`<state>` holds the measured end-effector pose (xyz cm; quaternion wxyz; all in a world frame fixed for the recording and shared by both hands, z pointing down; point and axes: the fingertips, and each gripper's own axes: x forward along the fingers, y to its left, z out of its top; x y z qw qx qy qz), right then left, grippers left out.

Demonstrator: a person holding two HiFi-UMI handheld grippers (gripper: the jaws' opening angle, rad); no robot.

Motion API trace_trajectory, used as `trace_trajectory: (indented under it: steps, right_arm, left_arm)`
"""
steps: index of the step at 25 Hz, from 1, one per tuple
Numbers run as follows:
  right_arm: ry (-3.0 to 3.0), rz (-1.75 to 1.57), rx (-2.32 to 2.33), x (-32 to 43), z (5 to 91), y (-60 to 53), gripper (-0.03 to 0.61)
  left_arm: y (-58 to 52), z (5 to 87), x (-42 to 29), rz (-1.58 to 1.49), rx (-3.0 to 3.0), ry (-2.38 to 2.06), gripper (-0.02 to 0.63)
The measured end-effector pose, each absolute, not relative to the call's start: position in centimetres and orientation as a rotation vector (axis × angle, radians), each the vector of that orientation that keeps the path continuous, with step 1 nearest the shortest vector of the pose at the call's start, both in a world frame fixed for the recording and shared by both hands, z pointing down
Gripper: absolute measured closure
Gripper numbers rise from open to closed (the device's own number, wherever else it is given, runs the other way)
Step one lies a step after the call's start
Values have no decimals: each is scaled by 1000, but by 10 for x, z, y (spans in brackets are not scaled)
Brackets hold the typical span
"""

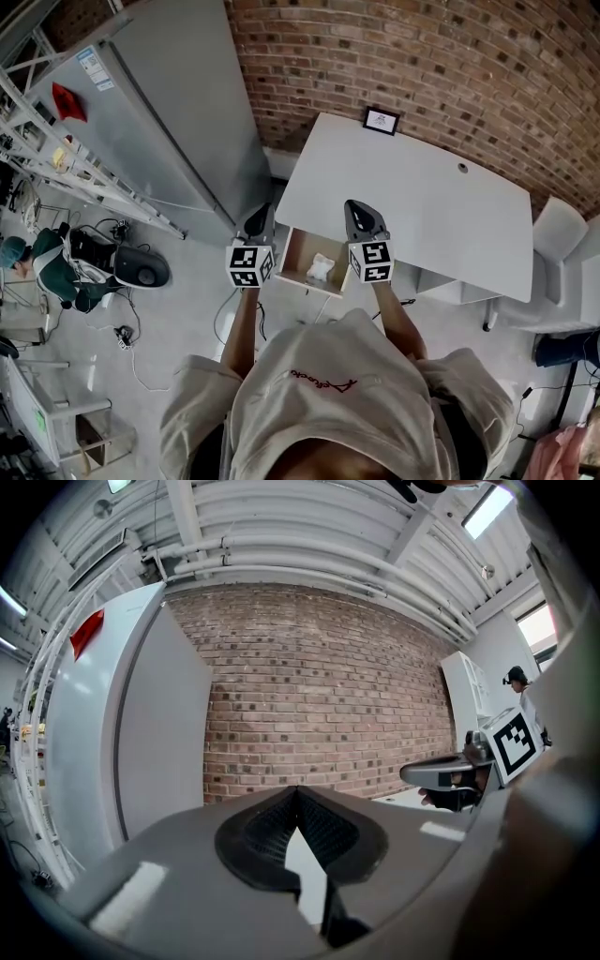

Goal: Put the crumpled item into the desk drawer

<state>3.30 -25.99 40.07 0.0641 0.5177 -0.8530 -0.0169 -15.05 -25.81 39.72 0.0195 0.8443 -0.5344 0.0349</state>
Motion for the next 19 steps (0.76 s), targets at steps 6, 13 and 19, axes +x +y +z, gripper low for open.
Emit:
trace_trajectory:
  steps: [6,13,19]
  right_arm:
    - [-2576,-53,1558,28,401,-266,568]
    - [-2571,-41,1562,26,406,-270,568]
    - [-2565,-36,1570,29,407,-273,568]
  left_arm:
    - [-264,398,-154,113,2617,-1652,604]
    - [-270,403,-153,118,2616,-1634,604]
    - [-275,401,-149,111,2627,-1626,604]
